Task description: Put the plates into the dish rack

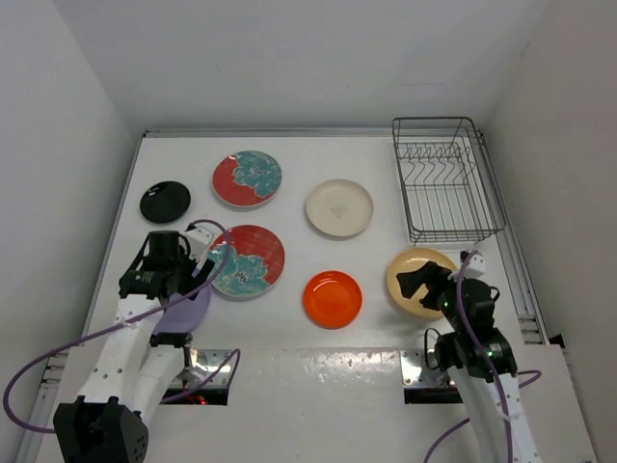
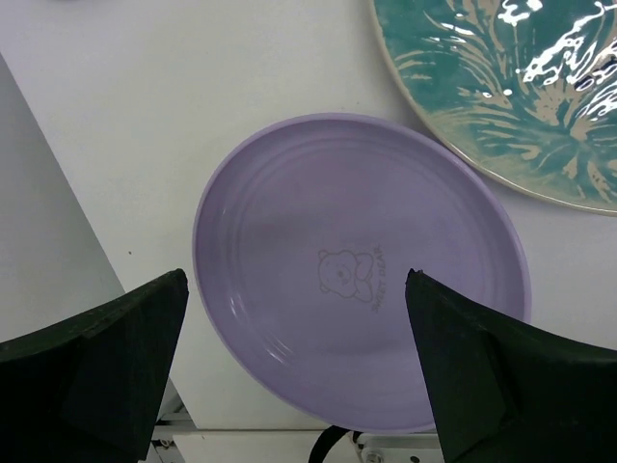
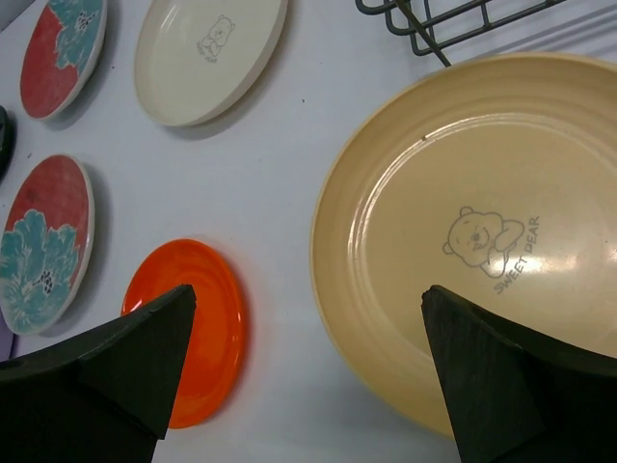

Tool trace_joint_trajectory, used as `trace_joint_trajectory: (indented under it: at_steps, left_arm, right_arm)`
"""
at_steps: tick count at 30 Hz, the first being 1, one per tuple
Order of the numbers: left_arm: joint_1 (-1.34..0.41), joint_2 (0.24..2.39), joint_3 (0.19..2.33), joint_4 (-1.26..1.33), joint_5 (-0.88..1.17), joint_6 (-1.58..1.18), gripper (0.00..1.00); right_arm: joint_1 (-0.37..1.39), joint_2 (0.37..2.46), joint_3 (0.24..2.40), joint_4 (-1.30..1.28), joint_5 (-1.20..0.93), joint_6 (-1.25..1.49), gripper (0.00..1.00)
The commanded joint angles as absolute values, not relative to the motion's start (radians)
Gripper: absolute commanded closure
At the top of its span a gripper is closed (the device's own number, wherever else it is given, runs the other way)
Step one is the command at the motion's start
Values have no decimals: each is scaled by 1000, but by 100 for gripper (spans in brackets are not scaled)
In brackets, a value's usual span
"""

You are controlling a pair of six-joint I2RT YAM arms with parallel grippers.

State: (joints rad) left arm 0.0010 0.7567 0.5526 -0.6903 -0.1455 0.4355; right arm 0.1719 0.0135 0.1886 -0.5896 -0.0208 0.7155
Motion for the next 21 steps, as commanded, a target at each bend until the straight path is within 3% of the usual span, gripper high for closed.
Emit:
trace_joint_trajectory:
  at_steps: [1,8,11,14,16,21]
  left_arm:
    - [18,718,557,-670,-143,420,0]
    - [29,814,678,-689,-175,420,0]
    - [119,1048,848,-782,-141,399,0]
    - [303,1294,1032,-908,70,437,6]
    - [409,1359,1074,-919,136,448,6]
    - [544,1499,1051,-856,77,485,8]
  right_arm:
    - [169,21,201,-580,-3,716,0]
    - [170,74,213,-569,-2,700,0]
    - [170,92,222,-558,-2,683,0]
    - [166,112,235,-549,-2,667,0]
    - [170,118,244,-548,-2,658,0]
    - [170,124,252,-543,-2,650,0]
